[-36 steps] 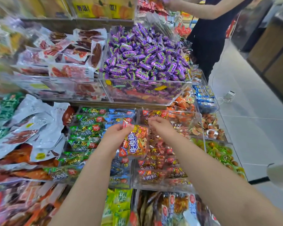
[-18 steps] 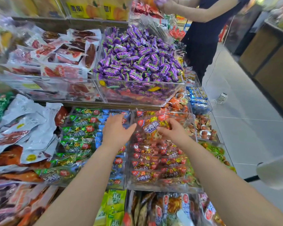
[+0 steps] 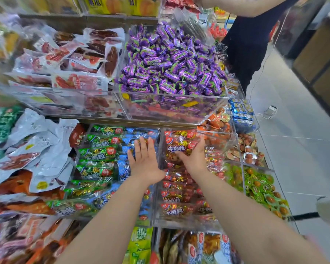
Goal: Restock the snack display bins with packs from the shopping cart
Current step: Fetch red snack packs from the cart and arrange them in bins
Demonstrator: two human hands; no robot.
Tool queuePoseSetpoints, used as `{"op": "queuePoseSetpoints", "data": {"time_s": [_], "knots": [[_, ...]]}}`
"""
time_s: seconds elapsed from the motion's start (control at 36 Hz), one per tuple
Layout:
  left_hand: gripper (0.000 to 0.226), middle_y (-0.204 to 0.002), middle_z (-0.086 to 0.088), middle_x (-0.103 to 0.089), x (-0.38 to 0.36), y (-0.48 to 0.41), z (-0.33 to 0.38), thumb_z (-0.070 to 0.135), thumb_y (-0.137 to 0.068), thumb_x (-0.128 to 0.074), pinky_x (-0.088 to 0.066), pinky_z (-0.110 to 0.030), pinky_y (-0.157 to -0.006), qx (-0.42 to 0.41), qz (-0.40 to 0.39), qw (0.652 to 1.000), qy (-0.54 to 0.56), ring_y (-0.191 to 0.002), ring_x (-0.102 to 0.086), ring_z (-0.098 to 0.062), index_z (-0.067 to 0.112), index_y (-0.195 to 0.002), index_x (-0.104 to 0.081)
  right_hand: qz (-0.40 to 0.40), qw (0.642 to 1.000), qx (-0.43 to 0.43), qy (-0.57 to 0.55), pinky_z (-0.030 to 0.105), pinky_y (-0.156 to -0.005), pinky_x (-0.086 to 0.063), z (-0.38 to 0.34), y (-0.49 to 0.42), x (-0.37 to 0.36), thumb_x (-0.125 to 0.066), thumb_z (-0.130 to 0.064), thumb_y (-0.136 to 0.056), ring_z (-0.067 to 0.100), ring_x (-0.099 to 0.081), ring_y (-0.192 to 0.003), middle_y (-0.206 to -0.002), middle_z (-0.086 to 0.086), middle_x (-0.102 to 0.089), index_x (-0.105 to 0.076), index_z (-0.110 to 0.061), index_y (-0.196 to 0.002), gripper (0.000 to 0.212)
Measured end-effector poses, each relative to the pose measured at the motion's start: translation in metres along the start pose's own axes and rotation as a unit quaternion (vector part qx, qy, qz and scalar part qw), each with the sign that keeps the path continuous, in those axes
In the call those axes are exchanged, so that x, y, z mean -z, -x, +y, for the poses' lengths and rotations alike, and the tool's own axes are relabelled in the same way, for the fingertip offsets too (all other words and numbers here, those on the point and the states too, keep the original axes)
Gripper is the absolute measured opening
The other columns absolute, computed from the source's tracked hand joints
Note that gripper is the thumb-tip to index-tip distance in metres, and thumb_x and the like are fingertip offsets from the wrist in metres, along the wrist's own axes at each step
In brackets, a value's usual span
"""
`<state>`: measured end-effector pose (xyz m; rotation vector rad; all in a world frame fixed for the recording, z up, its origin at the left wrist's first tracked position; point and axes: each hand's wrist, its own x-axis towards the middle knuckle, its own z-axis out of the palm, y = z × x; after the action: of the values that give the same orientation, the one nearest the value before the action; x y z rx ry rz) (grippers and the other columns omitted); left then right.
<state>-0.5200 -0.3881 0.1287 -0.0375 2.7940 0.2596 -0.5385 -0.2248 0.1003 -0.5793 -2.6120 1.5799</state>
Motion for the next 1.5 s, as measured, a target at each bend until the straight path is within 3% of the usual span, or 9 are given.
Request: {"op": "queuePoseSetpoints", "data": {"time_s": [0.25,0.64,0.81,0.92,1.03,1.14,1.22,1.42,1.5], "knots": [[0.125,-0.147,-0.008,0.044,0.0,-0.002,0.0,0.05,-0.077,-0.064,0.018,-0.053,-0.111,-0.006,-0.026,1.0,0.009,-0.134,0.041,-0.029,0.017,-0.141,0.038,-0.046,0.976,-0.017,0.212,0.036,-0.063,-0.05,-0.013,-0.024,0.008,-0.052,-0.064,-0.082,0.028,-0.062,-0.08,-0.097,0.012,-0.064,-0.028,-0.003,-0.128,0.08],[0.123,-0.135,-0.004,0.054,0.0,0.0,0.001,0.043,-0.076,-0.063,0.022,-0.052,-0.108,0.001,-0.023,1.0,0.01,-0.12,0.051,-0.024,0.019,-0.139,0.041,-0.015,0.994,-0.092,-0.049,0.041,-0.112,-0.029,-0.003,-0.007,0.024,-0.077,-0.044,-0.073,0.027,-0.029,-0.137,-0.151,0.007,-0.023,-0.007,-0.017,-0.148,0.106],[0.122,-0.154,-0.009,0.035,0.006,0.009,0.002,0.057,-0.077,-0.065,0.013,-0.053,-0.113,-0.012,0.017,1.0,0.015,-0.141,0.032,-0.03,0.018,-0.147,0.027,-0.028,0.994,-0.099,-0.041,0.034,-0.107,-0.036,0.001,0.027,0.057,-0.067,-0.044,-0.083,0.027,-0.035,-0.134,-0.152,0.008,-0.025,-0.015,-0.015,-0.149,0.089],[0.1,-0.161,-0.01,0.015,0.019,0.026,0.006,0.056,-0.083,-0.06,0.006,-0.05,-0.117,-0.021,0.067,0.994,0.084,-0.146,0.018,-0.03,0.019,-0.154,0.0,-0.044,0.994,-0.098,-0.016,0.022,-0.065,-0.045,0.006,0.059,0.081,-0.055,-0.031,-0.093,0.007,-0.054,-0.079,-0.106,0.0,-0.059,-0.048,-0.014,-0.134,0.045],[0.05,-0.135,-0.012,-0.054,0.02,0.066,0.026,0.041,-0.087,-0.051,-0.038,-0.042,-0.102,-0.123,0.153,0.959,0.202,-0.127,-0.046,-0.03,0.013,-0.129,-0.054,-0.046,0.992,-0.095,-0.07,0.025,-0.069,-0.046,0.011,0.097,0.107,-0.056,-0.025,-0.093,0.013,-0.058,-0.085,-0.101,-0.002,-0.065,-0.062,-0.017,-0.117,0.026],[0.011,-0.087,0.01,-0.061,-0.007,0.115,0.062,0.028,-0.09,-0.058,-0.047,-0.026,-0.072,-0.169,0.026,0.936,0.308,-0.081,-0.058,-0.012,0.028,-0.098,-0.066,-0.017,0.984,-0.112,-0.136,0.032,-0.072,-0.05,0.029,0.143,0.136,-0.06,-0.021,-0.091,0.016,-0.063,-0.083,-0.097,0.0,-0.068,-0.065,-0.019,-0.106,0.016],[0.02,-0.072,0.018,-0.055,-0.038,0.146,0.088,0.025,-0.091,-0.059,-0.039,-0.022,-0.059,-0.203,-0.021,0.928,0.311,-0.068,-0.054,-0.006,0.032,-0.073,-0.056,0.049,0.978,-0.131,-0.155,0.023,-0.066,-0.049,0.059,0.182,0.158,-0.06,-0.015,-0.09,0.009,-0.062,-0.07,-0.085,-0.001,-0.065,-0.064,-0.016,-0.101,0.012],[0.024,-0.073,-0.006,-0.061,-0.126,0.221,0.118,0.014,-0.094,-0.054,-0.049,-0.033,-0.075,-0.209,-0.216,0.91,0.286,-0.073,-0.059,-0.023,0.021,-0.071,-0.058,0.13,0.933,-0.275,-0.19,0.021,-0.046,-0.027,0.166,0.301,0.186,-0.055,-0.015,-0.089,0.003,-0.044,-0.045,-0.054,-0.004,-0.056,-0.062,-0.016,-0.065,0.025],[0.021,-0.078,-0.008,-0.061,-0.164,0.248,0.117,0.016,-0.095,-0.051,-0.042,-0.027,-0.065,-0.217,-0.286,0.916,0.178,-0.078,-0.059,-0.022,0.015,-0.076,-0.059,0.135,0.903,-0.35,-0.208,0.015,-0.053,-0.032,0.211,0.357,0.19,-0.052,-0.017,-0.089,0.003,-0.051,-0.073,-0.1,-0.003,-0.069,-0.071,-0.016,-0.096,0.02]]}}
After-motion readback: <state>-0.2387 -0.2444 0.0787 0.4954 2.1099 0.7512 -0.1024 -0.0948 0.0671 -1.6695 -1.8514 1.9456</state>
